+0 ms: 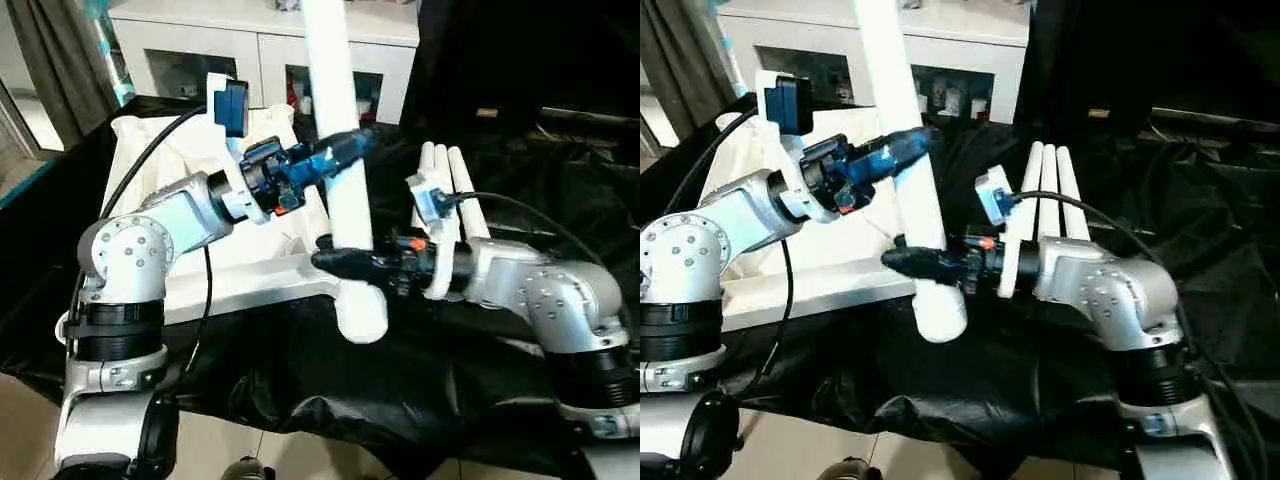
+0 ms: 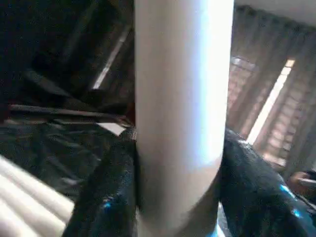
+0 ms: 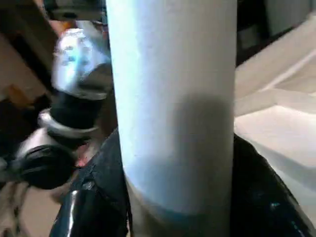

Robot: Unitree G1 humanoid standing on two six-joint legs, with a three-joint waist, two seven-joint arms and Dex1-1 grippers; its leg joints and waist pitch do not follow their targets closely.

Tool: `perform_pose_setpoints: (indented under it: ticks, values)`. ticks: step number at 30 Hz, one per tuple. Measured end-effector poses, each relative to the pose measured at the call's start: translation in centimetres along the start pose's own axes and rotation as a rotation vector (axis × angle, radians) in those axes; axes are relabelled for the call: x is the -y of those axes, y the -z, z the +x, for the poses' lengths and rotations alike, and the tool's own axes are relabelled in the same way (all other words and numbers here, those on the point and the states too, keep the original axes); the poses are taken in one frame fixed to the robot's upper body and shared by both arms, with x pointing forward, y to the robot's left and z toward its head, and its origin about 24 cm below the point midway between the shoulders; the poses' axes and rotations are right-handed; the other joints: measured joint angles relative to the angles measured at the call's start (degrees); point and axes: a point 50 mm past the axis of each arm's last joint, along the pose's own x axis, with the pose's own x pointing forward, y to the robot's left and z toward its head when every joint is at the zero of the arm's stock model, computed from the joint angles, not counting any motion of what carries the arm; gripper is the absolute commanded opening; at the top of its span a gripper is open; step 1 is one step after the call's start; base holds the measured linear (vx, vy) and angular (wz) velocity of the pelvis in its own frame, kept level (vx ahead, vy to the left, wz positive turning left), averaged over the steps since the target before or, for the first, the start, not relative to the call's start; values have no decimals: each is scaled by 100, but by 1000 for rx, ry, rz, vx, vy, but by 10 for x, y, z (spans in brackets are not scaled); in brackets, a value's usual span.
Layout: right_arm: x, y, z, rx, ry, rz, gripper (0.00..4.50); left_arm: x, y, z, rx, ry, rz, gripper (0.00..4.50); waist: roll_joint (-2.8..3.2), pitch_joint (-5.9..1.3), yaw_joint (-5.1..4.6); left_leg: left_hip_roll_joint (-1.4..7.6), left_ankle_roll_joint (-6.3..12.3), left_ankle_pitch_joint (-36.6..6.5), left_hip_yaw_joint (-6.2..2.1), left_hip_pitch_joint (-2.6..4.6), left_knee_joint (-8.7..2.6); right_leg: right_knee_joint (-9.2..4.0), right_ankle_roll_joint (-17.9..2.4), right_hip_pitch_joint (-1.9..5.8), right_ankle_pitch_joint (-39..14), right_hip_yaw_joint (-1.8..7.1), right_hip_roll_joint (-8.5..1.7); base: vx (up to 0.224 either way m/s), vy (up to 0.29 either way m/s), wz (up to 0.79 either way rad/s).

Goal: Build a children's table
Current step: Pick table leg

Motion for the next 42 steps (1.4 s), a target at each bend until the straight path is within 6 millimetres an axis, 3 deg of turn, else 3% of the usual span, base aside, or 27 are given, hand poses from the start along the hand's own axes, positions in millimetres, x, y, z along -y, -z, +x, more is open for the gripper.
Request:
perform_pose_setpoints:
  ticks: [8, 13, 15, 21, 22, 23, 30, 38, 39, 42]
  values:
    - [18, 3, 11, 3, 227, -13, 193, -18, 8, 14, -15, -354, 54, 281, -5, -1, -18, -1, 0, -1, 0, -12, -8, -8, 2, -5, -1, 0, -1, 0, 0, 0]
    - [19, -4, 18, 4, 284, -67, 192, -20, 11, 24, 72, -469, -25, 248, -7, -1, -38, -1, 0, -1, 0, -11, -21, -9, 1, -9, -1, -5, 0, 0, 0, 0]
    - [20, -5, 18, 6, 295, -79, 191, -21, 10, 25, 86, -495, -27, 216, -8, -2, -46, -1, 0, -1, 0, -9, -24, -11, 2, -8, -1, -7, 0, 0, 0, 0]
    - [20, -6, 19, 9, 305, -99, 191, -23, 8, 22, 99, -521, -31, 186, -9, -2, -73, -1, 0, -1, 0, -15, -29, -28, 2, -8, -1, -10, 0, 0, 0, 0]
    - [20, -6, 20, 8, 310, -108, 226, -23, 8, 22, 97, -520, -27, 185, -9, -2, -77, -1, 0, -1, 0, -17, -30, -31, 2, -8, -1, -10, 0, 0, 0, 0]
    - [20, -6, 20, 10, 309, -110, 260, -22, 7, 22, 97, -515, -24, 183, -9, -2, -83, -1, 0, -1, -1, -19, -30, -35, 2, -8, -1, -10, 0, 0, 0, 0]
    - [9, -7, 12, -15, 154, -52, 306, 1, 1, 21, 19, -254, 52, 182, -9, -2, -62, -1, 6, -5, 0, -26, -44, -57, -4, -4, 3, -15, 0, 0, 0, 0]
    - [-12, 0, -10, -113, -12, -59, 307, 23, 0, 19, -49, 83, 81, 182, -10, -3, -19, -1, 1, -1, 1, -4, -56, -54, -4, 3, 2, -15, 0, 0, 0, 0]
    - [-13, 1, -10, -121, -24, -52, 280, 25, 1, 19, -55, 105, 79, 182, -10, -3, -30, 0, -1, 0, 1, 2, -57, -53, -3, 8, 2, -15, 0, 0, 0, 0]
    - [-15, 2, -10, -128, -42, -40, 256, 25, 1, 18, -61, 119, 78, 182, -9, -4, -50, 0, -4, 2, 1, 13, -56, -54, -3, 18, 2, -15, 0, 0, 0, 0]
